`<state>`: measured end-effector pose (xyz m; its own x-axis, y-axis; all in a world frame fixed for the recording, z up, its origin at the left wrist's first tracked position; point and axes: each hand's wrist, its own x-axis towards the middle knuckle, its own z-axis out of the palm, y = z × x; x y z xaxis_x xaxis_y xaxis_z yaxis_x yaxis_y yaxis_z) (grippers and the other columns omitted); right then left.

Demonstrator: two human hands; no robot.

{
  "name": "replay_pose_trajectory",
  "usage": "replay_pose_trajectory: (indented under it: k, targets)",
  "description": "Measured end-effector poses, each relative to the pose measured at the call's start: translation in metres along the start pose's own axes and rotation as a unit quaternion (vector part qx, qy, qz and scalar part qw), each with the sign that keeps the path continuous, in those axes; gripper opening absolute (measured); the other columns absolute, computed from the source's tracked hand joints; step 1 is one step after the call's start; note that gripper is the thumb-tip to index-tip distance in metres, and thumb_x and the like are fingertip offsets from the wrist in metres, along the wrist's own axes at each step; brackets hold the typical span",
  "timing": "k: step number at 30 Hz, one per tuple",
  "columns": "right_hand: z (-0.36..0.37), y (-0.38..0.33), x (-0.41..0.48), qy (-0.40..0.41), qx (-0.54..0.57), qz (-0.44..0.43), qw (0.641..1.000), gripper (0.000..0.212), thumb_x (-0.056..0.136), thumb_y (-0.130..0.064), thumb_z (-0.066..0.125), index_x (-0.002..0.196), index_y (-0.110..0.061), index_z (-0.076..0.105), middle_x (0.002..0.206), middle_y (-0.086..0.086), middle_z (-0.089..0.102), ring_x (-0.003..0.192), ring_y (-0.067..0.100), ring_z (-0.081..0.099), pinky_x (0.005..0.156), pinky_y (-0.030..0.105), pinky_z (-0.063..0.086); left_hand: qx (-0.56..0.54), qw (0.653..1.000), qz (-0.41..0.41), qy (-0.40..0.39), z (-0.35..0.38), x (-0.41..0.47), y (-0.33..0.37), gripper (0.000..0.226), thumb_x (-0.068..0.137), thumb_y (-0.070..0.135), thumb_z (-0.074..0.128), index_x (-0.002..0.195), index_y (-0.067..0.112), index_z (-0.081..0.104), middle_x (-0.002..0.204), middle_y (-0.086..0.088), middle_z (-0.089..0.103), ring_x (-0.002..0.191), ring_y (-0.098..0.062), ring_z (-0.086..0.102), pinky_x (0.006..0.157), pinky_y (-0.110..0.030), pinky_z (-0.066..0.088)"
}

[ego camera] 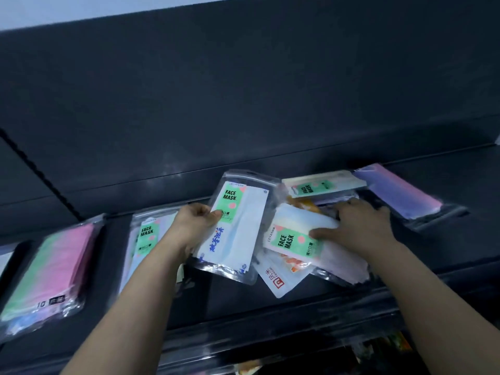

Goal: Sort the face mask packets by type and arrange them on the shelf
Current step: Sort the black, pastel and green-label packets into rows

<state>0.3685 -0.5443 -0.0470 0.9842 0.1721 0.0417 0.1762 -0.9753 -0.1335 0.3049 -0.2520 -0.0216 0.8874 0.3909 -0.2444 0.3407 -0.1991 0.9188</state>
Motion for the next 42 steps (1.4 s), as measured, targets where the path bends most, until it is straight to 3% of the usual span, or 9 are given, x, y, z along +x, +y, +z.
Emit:
replay_pose_trajectory:
  k: [3,7,11,16,21,25,31,36,42]
  targets:
    - [-0.018,0.001,0.001,-0.004,0.079,0.014,0.997,0.036,0.082,-0.061,0.055,0.071,-0.029,0.041,0.082,-0.006,0.056,0.090,0.023,0.059,0.078,0.037,0.042,-0.001,1.000,0.004,0.023,-0.001,-0.001,0.003,0.015,0.092,0.017,0.065,0.088,0.005,0.058,0.087,-0.018,0.068,0.071,-0.025,0.060,0.074,-0.044,0.057]
    - [-0.035,-0.003,0.008,0.017,0.218,0.034,0.975,0.030,0.088,-0.050,0.055,0.082,-0.022,0.047,0.079,-0.005,0.057,0.078,0.023,0.056,0.067,0.034,0.043,0.012,0.999,0.012,0.027,-0.009,-0.001,0.003,0.015,0.094,0.016,0.061,0.082,0.008,0.058,0.080,-0.013,0.067,0.066,-0.024,0.060,0.065,-0.032,0.051]
    - [-0.037,-0.029,0.007,-0.084,0.501,0.055,0.860,0.014,0.088,-0.029,0.061,0.096,-0.018,0.060,0.090,0.003,0.068,0.078,0.021,0.064,0.070,0.031,0.049,0.020,0.996,0.000,0.084,-0.039,-0.002,-0.007,0.018,0.094,0.019,0.062,0.079,0.011,0.057,0.076,-0.011,0.064,0.060,-0.023,0.054,0.060,-0.030,0.044]
    - [-0.021,-0.068,-0.004,-0.165,0.559,0.074,0.809,0.006,0.087,-0.012,0.053,0.088,-0.015,0.058,0.073,0.007,0.056,0.058,0.019,0.051,0.052,0.022,0.037,0.018,0.980,-0.016,0.195,-0.091,-0.015,-0.024,0.015,0.092,0.014,0.060,0.078,0.009,0.060,0.067,-0.012,0.063,0.048,-0.023,0.053,0.042,-0.026,0.047]
    - [-0.015,-0.107,-0.011,-0.145,0.598,0.091,0.783,0.010,0.090,-0.009,0.053,0.087,-0.015,0.061,0.080,0.007,0.063,0.067,0.021,0.058,0.052,0.025,0.041,0.129,0.968,-0.001,0.214,-0.124,-0.007,-0.061,0.030,0.070,0.025,0.066,0.096,0.011,0.065,0.089,-0.013,0.072,0.077,-0.030,0.069,0.073,-0.042,0.058]
    - [-0.005,-0.137,-0.014,-0.166,0.583,0.077,0.791,0.015,0.096,-0.013,0.050,0.107,-0.010,0.060,0.091,0.007,0.069,0.076,0.023,0.065,0.058,0.028,0.049,0.181,0.961,0.018,0.210,-0.128,-0.015,-0.067,0.009,0.077,0.019,0.057,0.078,0.010,0.059,0.082,-0.018,0.069,0.082,-0.032,0.068,0.068,-0.037,0.051]
    - [0.013,-0.216,-0.016,-0.178,0.585,-0.006,0.791,0.022,0.097,-0.009,0.046,0.115,-0.010,0.060,0.093,-0.001,0.068,0.084,0.016,0.065,0.073,0.029,0.052,0.225,0.948,0.023,0.225,-0.149,-0.028,-0.077,0.025,0.088,0.013,0.052,0.111,0.010,0.062,0.115,-0.013,0.067,0.107,-0.033,0.060,0.087,-0.034,0.046]
    - [0.032,-0.265,-0.017,-0.058,0.264,-0.124,0.955,0.048,0.091,-0.027,0.054,0.136,-0.022,0.042,0.128,0.002,0.052,0.113,0.026,0.054,0.088,0.040,0.050,0.213,0.967,0.062,0.125,-0.157,-0.036,-0.075,0.027,0.089,0.019,0.063,0.116,0.024,0.064,0.119,-0.002,0.068,0.108,-0.023,0.063,0.094,-0.029,0.049]
    - [0.039,-0.253,-0.035,-0.010,0.153,-0.176,0.972,0.028,0.094,-0.028,0.047,0.119,-0.025,0.060,0.126,-0.002,0.055,0.116,0.022,0.049,0.086,0.036,0.048,0.270,0.951,0.087,0.122,-0.146,-0.023,-0.065,0.018,0.088,0.024,0.062,0.104,0.029,0.067,0.111,-0.002,0.072,0.100,-0.025,0.066,0.087,-0.029,0.051]
